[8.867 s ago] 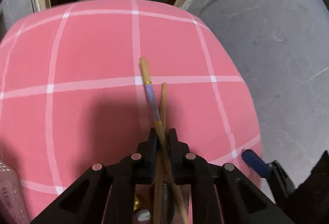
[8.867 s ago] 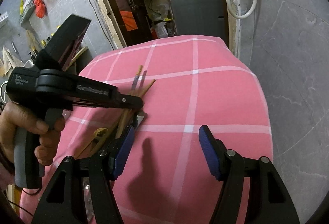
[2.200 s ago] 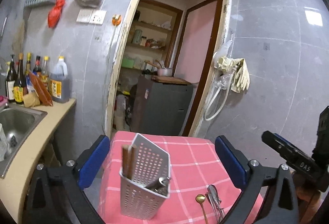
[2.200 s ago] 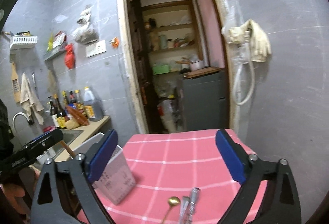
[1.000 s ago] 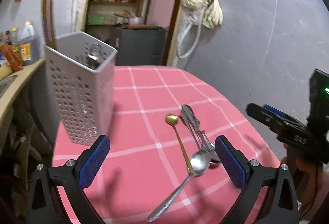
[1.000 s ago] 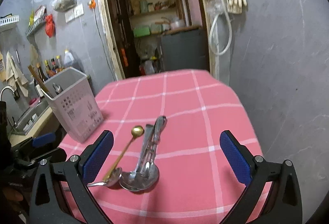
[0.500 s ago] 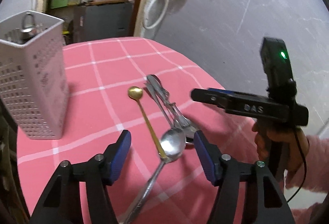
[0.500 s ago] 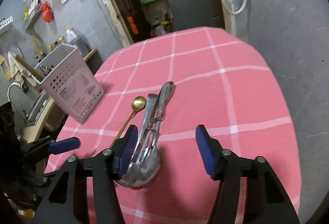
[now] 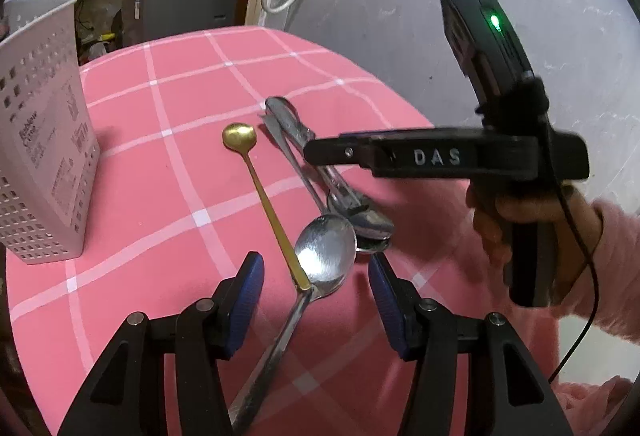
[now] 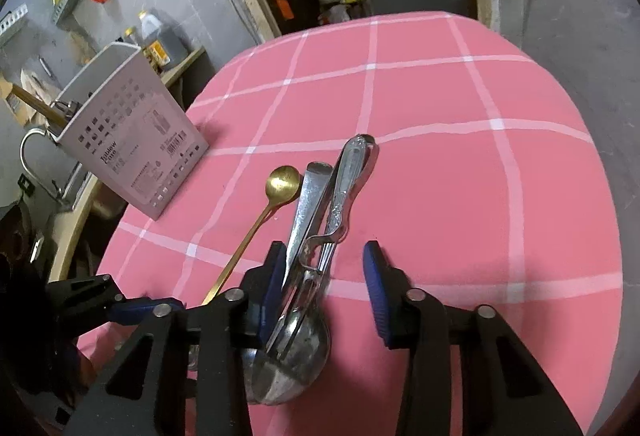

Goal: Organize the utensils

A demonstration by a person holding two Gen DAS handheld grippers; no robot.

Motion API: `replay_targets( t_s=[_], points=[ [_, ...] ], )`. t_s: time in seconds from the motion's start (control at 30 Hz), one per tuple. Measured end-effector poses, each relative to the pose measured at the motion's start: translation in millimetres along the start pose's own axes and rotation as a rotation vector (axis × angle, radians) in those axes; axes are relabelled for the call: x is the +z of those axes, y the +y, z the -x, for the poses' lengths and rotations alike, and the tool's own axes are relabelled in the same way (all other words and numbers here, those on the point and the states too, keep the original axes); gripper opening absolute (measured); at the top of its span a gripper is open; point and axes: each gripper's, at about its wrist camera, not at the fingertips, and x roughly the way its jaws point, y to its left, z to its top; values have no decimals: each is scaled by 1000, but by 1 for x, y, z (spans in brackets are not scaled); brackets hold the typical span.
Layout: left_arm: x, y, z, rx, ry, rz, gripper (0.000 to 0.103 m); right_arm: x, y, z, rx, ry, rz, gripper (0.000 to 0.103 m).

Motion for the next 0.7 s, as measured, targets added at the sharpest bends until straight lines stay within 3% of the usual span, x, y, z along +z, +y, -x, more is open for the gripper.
replay_targets(
  t_s=[0.17,0.3,0.5,0.7],
  points=[
    [-2,2,-3,28,24,14,42,-1,-1,0,11,18,1,29],
    [1,8,-4,55,27,26,32,-2,-6,4,28,23,-29,17],
    [-3,30,3,19,23,144,32,-13,-10,14,25,32,-53,15],
    [-14,56,12,-45,9,329,32,-30,-16,29,7,45,-96,15]
  ],
)
